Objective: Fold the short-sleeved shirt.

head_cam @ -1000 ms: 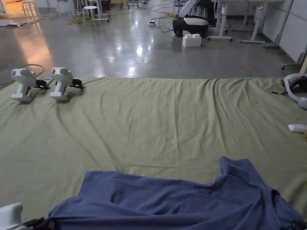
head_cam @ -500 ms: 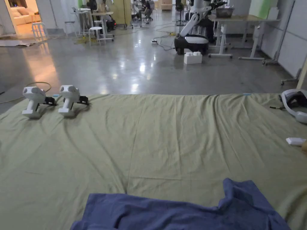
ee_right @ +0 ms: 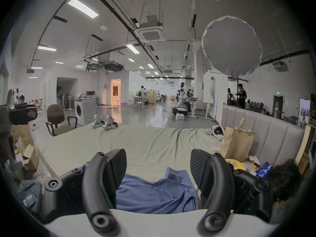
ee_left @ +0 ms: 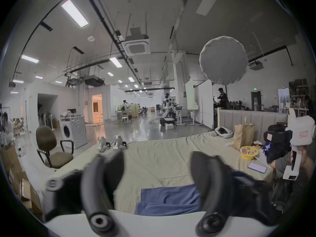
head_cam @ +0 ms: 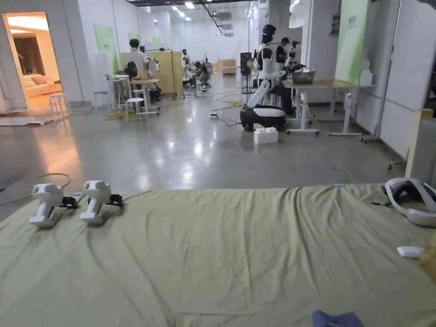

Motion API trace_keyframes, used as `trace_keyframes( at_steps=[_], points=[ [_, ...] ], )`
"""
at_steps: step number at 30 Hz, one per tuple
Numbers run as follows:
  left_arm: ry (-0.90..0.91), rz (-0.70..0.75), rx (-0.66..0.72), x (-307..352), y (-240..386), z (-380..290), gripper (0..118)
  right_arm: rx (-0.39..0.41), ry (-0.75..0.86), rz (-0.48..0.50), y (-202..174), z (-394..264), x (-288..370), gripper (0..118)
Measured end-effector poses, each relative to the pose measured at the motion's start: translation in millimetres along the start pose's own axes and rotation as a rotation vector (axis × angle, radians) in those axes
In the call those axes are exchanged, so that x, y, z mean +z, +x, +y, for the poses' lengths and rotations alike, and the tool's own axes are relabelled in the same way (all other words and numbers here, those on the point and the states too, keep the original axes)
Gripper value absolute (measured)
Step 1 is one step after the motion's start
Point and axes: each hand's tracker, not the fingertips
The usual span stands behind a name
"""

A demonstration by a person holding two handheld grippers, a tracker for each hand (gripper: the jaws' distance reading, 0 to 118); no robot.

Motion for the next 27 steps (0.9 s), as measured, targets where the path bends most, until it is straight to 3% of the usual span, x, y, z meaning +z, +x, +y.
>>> trace_keyframes(
  at_steps=[1,3,4,6,10,15,21,22,23,25,27],
  points=[
    [0.023,-0.003,-0.005,1.5,5.7,0.1,55,0.009,-0.003,0.003,-3.8,2.2,1.6,64],
    [0.027,-0.049,-0.006,3.8,13.0,1.8,12,0.013,0.012,0.008,-9.9,1.1,2.9,12],
    [0.023,-0.035,-0.002,1.3,17.7,6.1,4,-0.003,0.015,0.011,-12.1,0.8,2.1,5],
    [0.005,-0.051,0.021,-0.5,21.1,8.5,2,-0.054,0.017,0.029,-12.1,-0.4,2.1,4],
    [-0.021,-0.045,0.073,-11.0,16.9,11.3,1,-0.002,0.02,-0.008,-20.5,-4.3,-4.3,3],
    [-0.075,-0.04,0.086,-25.8,7.4,-2.1,1,0.01,-0.024,0.003,-23.4,-15.8,-15.3,3],
    [-0.352,-0.077,0.172,-112.2,-27.3,-63.1,1,-0.025,-0.127,-0.004,-16.7,-41.4,-33.4,3],
    [-0.378,-0.102,0.24,-140.5,-41.9,-86.2,3,-0.044,-0.156,0.003,-14.1,-46.9,-37.0,3],
    [-0.419,-0.178,0.339,-169.2,-61.8,-111.7,18,-0.065,-0.173,0.015,-11.7,-51.9,-39.5,3],
    [-0.625,-0.109,0.377,-232.5,-79.5,-160.1,96,-0.1,-0.218,0.03,-5.9,-61.6,-46.3,3],
    [-0.673,-0.048,0.382,-271.4,-91.7,-195.9,95,-0.108,-0.26,0.021,0.9,-70.4,-49.9,3]
  ],
)
